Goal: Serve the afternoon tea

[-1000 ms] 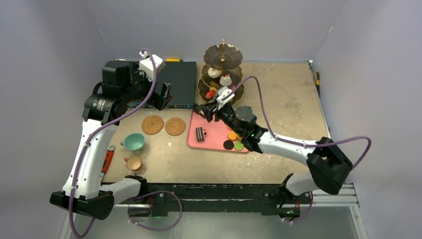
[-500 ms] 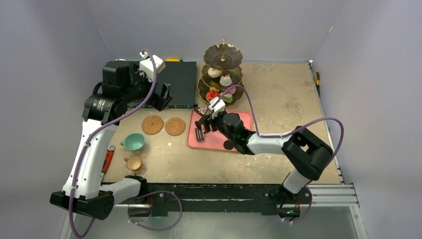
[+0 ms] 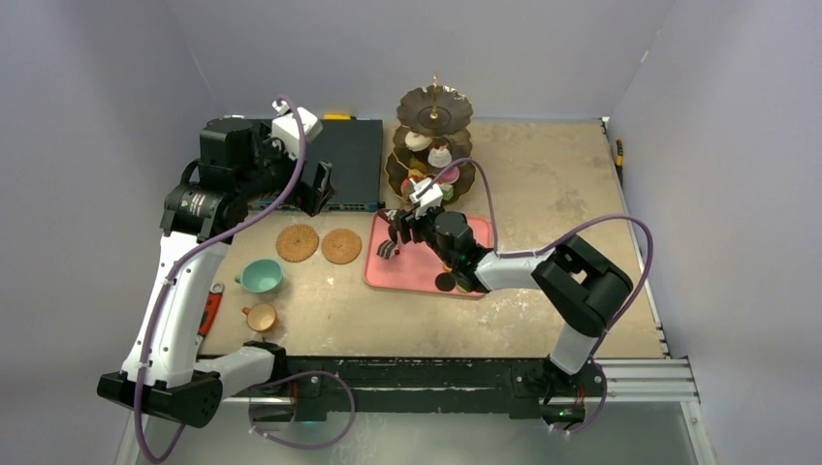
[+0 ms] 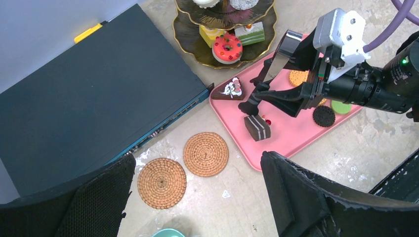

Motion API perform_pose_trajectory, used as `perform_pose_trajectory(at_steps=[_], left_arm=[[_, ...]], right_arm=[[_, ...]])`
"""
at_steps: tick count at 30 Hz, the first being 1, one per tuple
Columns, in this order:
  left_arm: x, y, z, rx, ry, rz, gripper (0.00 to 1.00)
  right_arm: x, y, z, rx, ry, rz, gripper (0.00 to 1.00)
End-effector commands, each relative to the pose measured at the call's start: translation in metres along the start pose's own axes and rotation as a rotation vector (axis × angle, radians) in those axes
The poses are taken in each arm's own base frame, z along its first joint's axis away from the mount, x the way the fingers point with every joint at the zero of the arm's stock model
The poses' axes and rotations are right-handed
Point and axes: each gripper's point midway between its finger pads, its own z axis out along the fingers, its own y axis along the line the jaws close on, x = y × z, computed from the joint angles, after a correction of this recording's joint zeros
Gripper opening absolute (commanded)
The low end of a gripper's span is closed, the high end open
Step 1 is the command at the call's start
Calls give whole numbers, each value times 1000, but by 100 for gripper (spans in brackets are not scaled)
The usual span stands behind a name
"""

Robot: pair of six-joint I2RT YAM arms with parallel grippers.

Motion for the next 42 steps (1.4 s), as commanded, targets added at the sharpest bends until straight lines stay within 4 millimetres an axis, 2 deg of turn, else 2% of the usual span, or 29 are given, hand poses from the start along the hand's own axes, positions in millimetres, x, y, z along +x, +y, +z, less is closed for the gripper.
perform_pose_trajectory(at_steps=[1,6,12,18,24,36,39,42], left_arm=[[-7,1,-7,-10,-33,34,99],[-7,1,-6,-8,-31,36,99],[-8,0,-8,-8,-34,38,99],[-7,0,-7,-1,-33,36,99],[-9,-1,-8,1,-37,33,99],[-10,-1,-11,-4,-39,42,99],[-11,-1,-11,-3,-39,42,99],[-11,-1,-11,-4,-40,42,99]], right_arm=[[-38,0,2,-9,-111,15,64],[-45,4,-5,-38,-144,50,61],[-48,25,-22,-118,-152,101,61],[-35,52,-38,-172,-119,116,61],[-25,70,-36,-180,-118,106,61],[-19,76,-28,-159,-124,45,64],[-20,74,-29,-151,-130,48,57],[-34,68,-33,-120,-159,44,48]])
